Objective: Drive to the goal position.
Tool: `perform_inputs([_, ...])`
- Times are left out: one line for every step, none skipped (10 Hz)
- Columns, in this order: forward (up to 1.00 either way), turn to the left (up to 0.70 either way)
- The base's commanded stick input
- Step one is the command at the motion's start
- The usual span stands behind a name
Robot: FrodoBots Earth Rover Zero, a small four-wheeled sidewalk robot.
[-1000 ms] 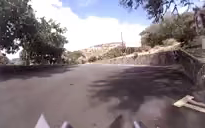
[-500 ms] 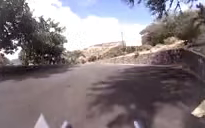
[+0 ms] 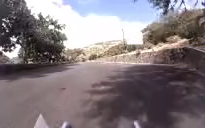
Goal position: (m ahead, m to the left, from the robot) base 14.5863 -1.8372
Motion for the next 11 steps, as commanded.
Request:
perform_inputs([0.70, 0.00])
perform_inputs([0.70, 0.00])
perform_inputs([0.70, 0.00])
perform_inputs([0.70, 0.00])
perform_inputs([0.70, 0.00])
perform_inputs([0.70, 0.00])
perform_inputs([0.70, 0.00])
perform_inputs([0.70, 0.00])
perform_inputs([0.70, 0.00])
perform_inputs([0.70, 0.00])
perform_inputs([0.70, 0.00])
